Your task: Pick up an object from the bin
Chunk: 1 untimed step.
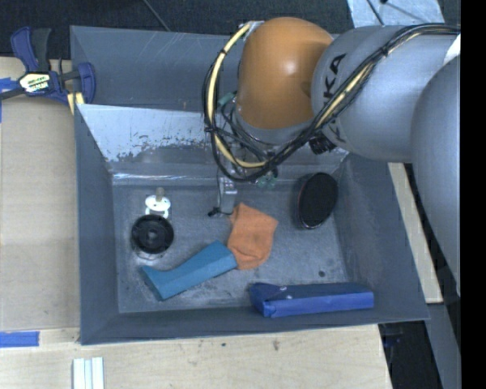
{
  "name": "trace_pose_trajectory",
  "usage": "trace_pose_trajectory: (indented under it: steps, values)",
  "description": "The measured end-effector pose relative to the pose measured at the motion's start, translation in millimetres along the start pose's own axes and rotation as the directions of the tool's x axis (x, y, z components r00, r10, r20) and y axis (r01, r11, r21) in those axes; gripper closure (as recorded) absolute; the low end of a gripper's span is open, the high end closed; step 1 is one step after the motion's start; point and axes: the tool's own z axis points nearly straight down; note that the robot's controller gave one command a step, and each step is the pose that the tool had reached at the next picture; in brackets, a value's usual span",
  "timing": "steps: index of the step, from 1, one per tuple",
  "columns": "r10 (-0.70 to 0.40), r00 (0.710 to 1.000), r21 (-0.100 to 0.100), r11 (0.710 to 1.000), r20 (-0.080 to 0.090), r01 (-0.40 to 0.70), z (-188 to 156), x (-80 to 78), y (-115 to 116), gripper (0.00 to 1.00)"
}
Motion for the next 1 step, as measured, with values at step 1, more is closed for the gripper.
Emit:
trace_pose_trajectory:
  steps: [1]
  values:
    - [0.002,1.0,-0.001,1.0,0.008,-0.002,-5.2,-1.3,-0.2,0.0]
